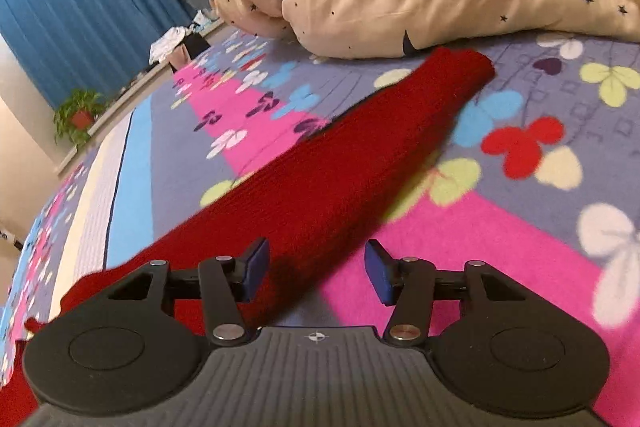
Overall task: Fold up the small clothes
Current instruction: 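Grasp the outstretched sleeve cuff with the right gripper and fold it across the body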
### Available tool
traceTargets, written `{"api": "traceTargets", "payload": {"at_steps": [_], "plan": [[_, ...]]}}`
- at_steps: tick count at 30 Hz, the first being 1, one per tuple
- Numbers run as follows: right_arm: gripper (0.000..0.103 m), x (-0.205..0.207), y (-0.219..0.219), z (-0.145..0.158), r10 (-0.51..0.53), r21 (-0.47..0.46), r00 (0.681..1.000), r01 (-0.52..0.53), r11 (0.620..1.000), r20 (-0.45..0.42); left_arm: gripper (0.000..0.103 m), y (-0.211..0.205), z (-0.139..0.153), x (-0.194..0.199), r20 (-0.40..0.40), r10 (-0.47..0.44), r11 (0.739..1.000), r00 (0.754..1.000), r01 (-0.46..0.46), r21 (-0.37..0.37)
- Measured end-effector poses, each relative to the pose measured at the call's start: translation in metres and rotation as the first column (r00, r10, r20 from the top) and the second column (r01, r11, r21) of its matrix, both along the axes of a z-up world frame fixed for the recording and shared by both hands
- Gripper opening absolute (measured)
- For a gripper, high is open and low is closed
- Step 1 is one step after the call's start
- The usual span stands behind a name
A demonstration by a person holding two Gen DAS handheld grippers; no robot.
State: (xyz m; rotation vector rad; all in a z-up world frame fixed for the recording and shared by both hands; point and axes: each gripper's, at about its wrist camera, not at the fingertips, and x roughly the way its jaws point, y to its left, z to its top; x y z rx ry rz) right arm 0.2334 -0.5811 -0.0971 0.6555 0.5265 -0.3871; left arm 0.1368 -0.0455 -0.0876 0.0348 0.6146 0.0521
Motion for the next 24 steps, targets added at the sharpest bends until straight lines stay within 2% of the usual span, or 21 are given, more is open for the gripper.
{"api": "traceTargets", "payload": {"at_steps": [5, 6, 7, 8, 9, 12, 17, 19, 21, 23, 24], "plan": [[0.055, 0.013, -0.010, -0.004, -0.036, 0.017, 0.999, 0.035, 0.999, 0.023, 0.069, 0.002, 0.000, -0.001, 0.003, 0.001, 1.000, 1.000, -0.001, 0.000], [0.052, 0.015, -0.011, -0.004, -0.040, 0.012, 0.999, 0.040, 0.999, 0.023, 0.069, 0.003, 0.000, -0.001, 0.003, 0.000, 1.000, 1.000, 0.000, -0.001], [0.032, 0.017, -0.011, -0.004, -0.048, -0.004, 0.999, 0.048, 0.999, 0.023, 0.069, 0.003, 0.000, -0.001, 0.004, 0.000, 1.000, 1.000, 0.000, -0.003], [0.019, 0.018, -0.012, -0.005, -0.055, -0.014, 0.998, 0.055, 0.998, 0.019, 0.069, 0.004, 0.002, -0.001, 0.001, -0.002, 1.000, 1.000, 0.002, -0.005], [0.015, 0.016, -0.014, -0.006, -0.056, 0.001, 0.998, 0.056, 0.998, 0.028, 0.069, 0.004, 0.004, 0.000, -0.010, -0.009, 1.000, 1.000, 0.009, -0.002], [0.012, 0.015, -0.016, -0.003, -0.053, 0.007, 0.998, 0.053, 0.999, 0.043, 0.066, 0.011, 0.027, 0.009, -0.079, -0.094, 0.995, 0.992, 0.096, 0.019], [0.011, 0.016, -0.007, 0.014, -0.029, -0.068, 0.998, 0.033, 0.997, 0.055, 0.066, 0.052, 0.085, 0.001, -0.013, -0.231, 0.963, 0.973, 0.231, 0.140], [0.011, 0.017, 0.004, 0.028, -0.024, -0.136, 0.999, 0.030, 0.990, 0.045, 0.067, 0.077, 0.096, 0.001, -0.015, -0.237, 0.961, 0.971, 0.237, 0.139], [0.011, 0.021, 0.029, 0.048, -0.006, -0.276, 0.999, 0.014, 0.961, 0.031, 0.067, 0.101, 0.098, 0.001, -0.015, -0.210, 0.969, 0.978, 0.210, 0.126], [0.011, 0.029, 0.065, 0.066, 0.017, -0.434, 1.000, -0.013, 0.901, 0.004, 0.066, 0.125, 0.094, 0.001, 0.009, -0.156, 0.981, 0.988, 0.154, 0.115], [0.011, 0.033, 0.088, 0.075, 0.034, -0.512, 0.999, -0.035, 0.858, -0.013, 0.066, 0.137, 0.091, 0.003, 0.003, -0.114, 0.989, 0.993, 0.113, 0.098]]}}
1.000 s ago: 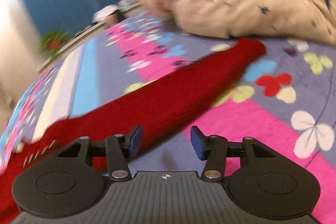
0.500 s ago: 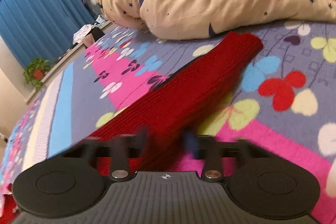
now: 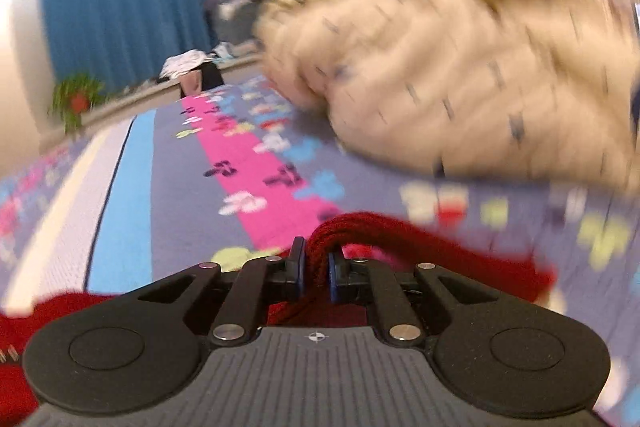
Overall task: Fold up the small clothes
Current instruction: 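Grasp the outstretched sleeve cuff with the right gripper and fold it across the body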
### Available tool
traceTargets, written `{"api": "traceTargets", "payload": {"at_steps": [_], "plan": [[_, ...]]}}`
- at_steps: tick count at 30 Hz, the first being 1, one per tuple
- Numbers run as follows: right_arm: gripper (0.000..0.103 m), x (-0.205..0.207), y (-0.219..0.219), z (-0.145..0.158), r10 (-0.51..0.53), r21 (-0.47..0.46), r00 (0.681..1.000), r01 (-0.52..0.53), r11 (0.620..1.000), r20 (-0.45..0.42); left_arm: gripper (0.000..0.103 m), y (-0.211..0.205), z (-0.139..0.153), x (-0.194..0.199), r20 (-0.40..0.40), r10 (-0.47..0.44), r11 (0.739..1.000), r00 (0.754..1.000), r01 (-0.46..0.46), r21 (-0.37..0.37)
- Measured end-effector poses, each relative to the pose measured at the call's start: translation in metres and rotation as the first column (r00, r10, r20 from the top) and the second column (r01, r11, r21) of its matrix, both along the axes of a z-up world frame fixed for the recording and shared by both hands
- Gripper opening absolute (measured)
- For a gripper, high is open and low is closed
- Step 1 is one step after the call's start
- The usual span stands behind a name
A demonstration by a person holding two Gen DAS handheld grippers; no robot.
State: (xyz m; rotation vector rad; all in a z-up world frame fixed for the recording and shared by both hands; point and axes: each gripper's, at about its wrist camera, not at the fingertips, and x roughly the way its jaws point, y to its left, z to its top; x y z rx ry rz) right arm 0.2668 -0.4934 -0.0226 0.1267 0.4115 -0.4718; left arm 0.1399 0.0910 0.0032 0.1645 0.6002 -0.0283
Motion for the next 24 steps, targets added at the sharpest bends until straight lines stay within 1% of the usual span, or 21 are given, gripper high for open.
{"api": "traceTargets", "payload": {"at_steps": [2, 3, 4, 5, 6, 7, 8, 9, 10, 11, 12, 13, 14, 15, 16, 17, 19, 21, 22, 23, 24], "plan": [[0.010, 0.009, 0.053, 0.016, 0.081, -0.169, 0.996, -0.084, 0.982, -0.020, 0.066, 0.018, -0.002, 0.011, -0.076, 0.087, 0.995, 0.993, -0.090, -0.038], [0.010, 0.013, 0.086, 0.023, 0.150, -0.264, 0.988, -0.152, 0.953, -0.028, 0.065, 0.025, -0.001, 0.017, -0.109, 0.124, 0.990, 0.986, -0.131, -0.057], [0.010, 0.013, 0.123, 0.028, 0.223, -0.360, 0.974, -0.220, 0.907, -0.033, 0.065, 0.032, 0.001, 0.021, -0.119, 0.147, 0.984, 0.982, -0.158, -0.088], [0.010, 0.013, 0.162, 0.031, 0.295, -0.448, 0.955, -0.282, 0.848, -0.042, 0.065, 0.036, 0.003, 0.023, -0.116, 0.154, 0.980, 0.981, -0.167, -0.108], [0.010, 0.011, 0.197, 0.032, 0.354, -0.509, 0.933, -0.332, 0.794, -0.057, 0.065, 0.038, 0.006, 0.026, -0.110, 0.158, 0.979, 0.981, -0.171, -0.114], [0.010, 0.007, 0.236, 0.030, 0.422, -0.557, 0.903, -0.392, 0.732, -0.081, 0.065, 0.040, 0.007, 0.027, -0.099, 0.158, 0.980, 0.982, -0.169, -0.109], [0.010, 0.001, 0.271, 0.024, 0.490, -0.586, 0.864, -0.456, 0.669, -0.114, 0.065, 0.041, 0.009, 0.029, -0.089, 0.157, 0.981, 0.984, -0.166, -0.099], [0.010, -0.005, 0.307, 0.014, 0.559, -0.603, 0.813, -0.530, 0.596, -0.163, 0.065, 0.042, 0.010, 0.030, -0.084, 0.156, 0.982, 0.984, -0.164, -0.090], [0.010, -0.013, 0.339, -0.001, 0.622, -0.605, 0.749, -0.610, 0.512, -0.229, 0.065, 0.045, 0.012, 0.031, -0.085, 0.156, 0.983, 0.984, -0.164, -0.088], [0.011, -0.020, 0.367, -0.020, 0.671, -0.584, 0.675, -0.691, 0.426, -0.309, 0.065, 0.048, 0.013, 0.032, -0.092, 0.158, 0.981, 0.983, -0.167, -0.099], [0.011, -0.025, 0.386, -0.039, 0.694, -0.546, 0.608, -0.757, 0.360, -0.385, 0.065, 0.051, 0.014, 0.034, -0.101, 0.162, 0.978, 0.982, -0.173, -0.116], [0.010, -0.028, 0.401, -0.059, 0.693, -0.499, 0.550, -0.810, 0.308, -0.466, 0.065, 0.055, 0.016, 0.035, -0.114, 0.169, 0.973, 0.979, -0.184, -0.142], [0.011, -0.031, 0.411, -0.076, 0.670, -0.492, 0.539, -0.822, 0.287, -0.510, 0.065, 0.060, 0.016, 0.038, -0.124, 0.173, 0.968, 0.977, -0.192, -0.162], [0.014, -0.038, 0.416, -0.086, 0.650, -0.557, 0.583, -0.781, 0.282, -0.488, 0.065, 0.065, 0.017, 0.039, -0.134, 0.181, 0.962, 0.974, -0.204, -0.183], [0.014, -0.039, 0.418, -0.089, 0.640, -0.572, 0.600, -0.767, 0.290, -0.481, 0.065, 0.069, 0.017, 0.042, -0.142, 0.190, 0.956, 0.971, -0.216, -0.199], [0.014, -0.039, 0.416, -0.086, 0.642, -0.558, 0.605, -0.768, 0.314, -0.471, 0.065, 0.073, 0.018, 0.043, -0.148, 0.199, 0.950, 0.969, -0.228, -0.214], [0.014, -0.034, 0.412, -0.076, 0.651, -0.508, 0.601, -0.782, 0.361, -0.463, 0.065, 0.079, 0.020, 0.046, -0.164, 0.206, 0.938, 0.965, -0.242, -0.248], [0.017, -0.032, 0.409, -0.062, 0.666, -0.460, 0.589, -0.798, 0.389, -0.457, 0.065, 0.081, 0.020, 0.049, -0.178, 0.199, 0.931, 0.964, -0.243, -0.271], [0.026, -0.031, 0.406, -0.055, 0.684, -0.421, 0.583, -0.806, 0.416, -0.439, 0.065, 0.080, 0.021, 0.049, -0.182, 0.199, 0.929, 0.963, -0.245, -0.277], [0.031, -0.030, 0.405, -0.047, 0.705, -0.371, 0.580, -0.811, 0.452, -0.408, 0.065, 0.080, 0.021, 0.050, -0.187, 0.202, 0.926, 0.961, -0.249, -0.282], [0.041, -0.025, 0.403, -0.038, 0.720, -0.321, 0.582, -0.812, 0.488, -0.377, 0.065, 0.080, 0.021, 0.051, -0.190, 0.203, 0.923, 0.960, -0.253, -0.289]]}}
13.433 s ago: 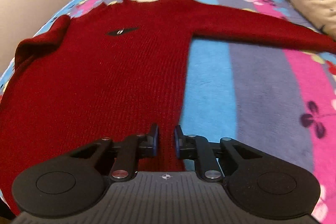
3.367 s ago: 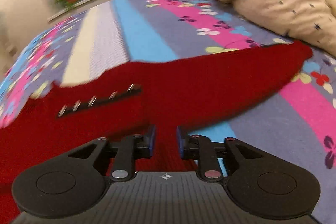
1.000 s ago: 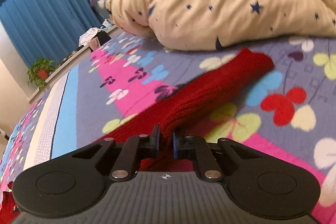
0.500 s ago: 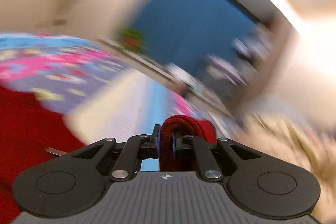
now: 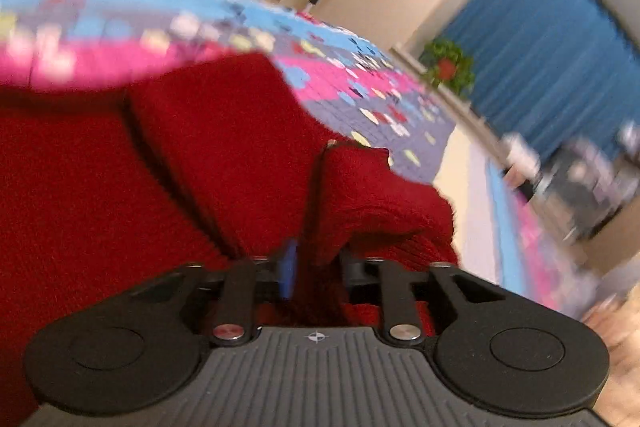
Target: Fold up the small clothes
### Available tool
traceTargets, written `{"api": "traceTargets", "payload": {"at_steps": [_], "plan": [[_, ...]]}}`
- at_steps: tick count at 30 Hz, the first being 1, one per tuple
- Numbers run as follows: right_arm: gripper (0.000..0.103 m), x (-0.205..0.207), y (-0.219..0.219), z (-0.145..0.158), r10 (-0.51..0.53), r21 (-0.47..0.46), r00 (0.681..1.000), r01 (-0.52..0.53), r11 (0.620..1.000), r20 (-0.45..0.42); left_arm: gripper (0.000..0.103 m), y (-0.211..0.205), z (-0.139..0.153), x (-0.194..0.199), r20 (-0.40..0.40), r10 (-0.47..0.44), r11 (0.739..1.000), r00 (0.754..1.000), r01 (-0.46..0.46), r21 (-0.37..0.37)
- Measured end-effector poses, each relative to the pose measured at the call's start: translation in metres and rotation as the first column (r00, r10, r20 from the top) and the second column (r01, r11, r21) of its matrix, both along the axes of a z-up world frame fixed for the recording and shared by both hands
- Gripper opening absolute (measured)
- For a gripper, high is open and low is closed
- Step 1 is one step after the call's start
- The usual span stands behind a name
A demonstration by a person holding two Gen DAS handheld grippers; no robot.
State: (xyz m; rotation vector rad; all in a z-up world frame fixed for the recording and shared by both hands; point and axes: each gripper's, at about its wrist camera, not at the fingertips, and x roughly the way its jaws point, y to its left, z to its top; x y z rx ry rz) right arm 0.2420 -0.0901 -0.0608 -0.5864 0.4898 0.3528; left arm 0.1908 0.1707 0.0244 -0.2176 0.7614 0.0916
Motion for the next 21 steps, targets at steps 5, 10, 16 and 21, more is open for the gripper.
{"api": "traceTargets", "payload": {"at_steps": [5, 10, 16, 21], "plan": [[0.064, 0.010, 0.022, 0.021, -0.010, 0.133, 1.000, 0.011, 0.991, -0.008, 0.065, 0.002, 0.003, -0.001, 0.008, 0.015, 1.000, 1.000, -0.015, -0.018], [0.060, -0.010, 0.048, 0.019, 0.162, 0.077, 0.987, -0.161, 0.984, -0.001, 0.065, 0.017, 0.004, 0.000, 0.002, 0.061, 0.997, 0.998, -0.061, -0.048], [0.058, -0.020, 0.052, 0.023, 0.184, 0.088, 0.983, -0.182, 0.979, -0.018, 0.065, 0.028, 0.007, 0.002, 0.000, 0.087, 0.993, 0.996, -0.086, -0.080], [0.058, -0.005, 0.049, 0.023, 0.120, 0.151, 0.991, -0.109, 0.983, -0.066, 0.065, 0.029, 0.007, 0.002, -0.003, 0.085, 0.993, 0.996, -0.085, -0.079]]}}
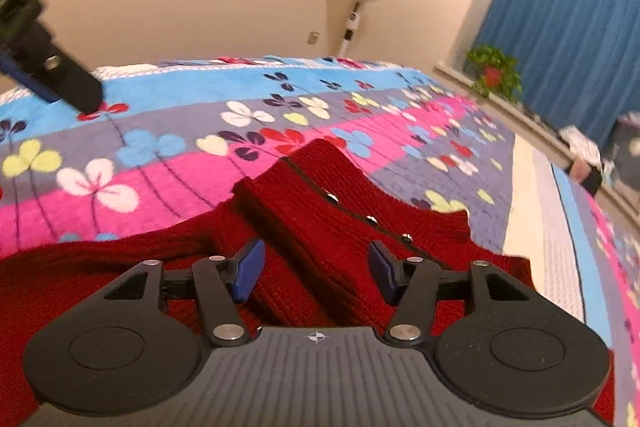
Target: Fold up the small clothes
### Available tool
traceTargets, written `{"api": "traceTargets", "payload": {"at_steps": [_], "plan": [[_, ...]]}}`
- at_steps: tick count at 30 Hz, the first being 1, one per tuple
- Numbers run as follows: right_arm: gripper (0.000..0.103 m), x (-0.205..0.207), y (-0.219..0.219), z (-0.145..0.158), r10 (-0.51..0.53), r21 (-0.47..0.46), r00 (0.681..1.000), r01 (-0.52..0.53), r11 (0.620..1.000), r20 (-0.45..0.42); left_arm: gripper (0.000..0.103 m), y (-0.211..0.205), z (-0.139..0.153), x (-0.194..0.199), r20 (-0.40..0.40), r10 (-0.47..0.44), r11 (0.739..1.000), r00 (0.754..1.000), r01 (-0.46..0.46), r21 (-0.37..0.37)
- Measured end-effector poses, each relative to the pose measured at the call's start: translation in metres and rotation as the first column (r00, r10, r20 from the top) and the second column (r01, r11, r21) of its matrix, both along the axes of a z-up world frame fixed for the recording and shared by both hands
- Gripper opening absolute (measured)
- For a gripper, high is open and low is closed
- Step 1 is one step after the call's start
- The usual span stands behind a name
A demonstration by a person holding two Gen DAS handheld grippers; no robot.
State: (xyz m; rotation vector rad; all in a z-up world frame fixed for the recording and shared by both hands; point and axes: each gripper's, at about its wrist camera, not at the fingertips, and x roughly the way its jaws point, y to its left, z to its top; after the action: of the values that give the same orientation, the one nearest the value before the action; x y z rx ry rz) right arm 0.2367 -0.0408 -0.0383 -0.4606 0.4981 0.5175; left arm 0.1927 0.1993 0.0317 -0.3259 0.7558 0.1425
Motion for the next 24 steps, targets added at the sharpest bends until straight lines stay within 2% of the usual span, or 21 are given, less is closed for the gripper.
{"api": "traceTargets", "payload": {"at_steps": [7, 12, 18, 24], "plan": [[0.058, 0.020, -0.007, -0.006, -0.106, 0.075, 0.984, 0.117, 0.990, -0.144, 0.065, -0.003, -0.002, 0.000, -0.001, -0.004, 1.000, 1.000, 0.004, 0.002], [0.058, 0.015, -0.022, 0.010, -0.196, 0.123, 0.955, 0.227, 0.966, -0.224, 0.065, -0.006, -0.004, 0.001, -0.004, -0.016, 1.000, 1.000, 0.016, 0.018], [0.058, -0.025, -0.050, 0.052, -0.308, 0.113, 0.912, 0.348, 0.931, -0.270, 0.065, -0.015, -0.014, -0.006, -0.023, -0.033, 0.997, 0.999, 0.035, 0.073], [0.058, -0.092, -0.091, 0.095, -0.427, 0.056, 0.857, 0.460, 0.886, -0.287, 0.065, -0.036, -0.027, -0.034, -0.057, -0.070, 0.985, 0.996, 0.078, 0.152]]}}
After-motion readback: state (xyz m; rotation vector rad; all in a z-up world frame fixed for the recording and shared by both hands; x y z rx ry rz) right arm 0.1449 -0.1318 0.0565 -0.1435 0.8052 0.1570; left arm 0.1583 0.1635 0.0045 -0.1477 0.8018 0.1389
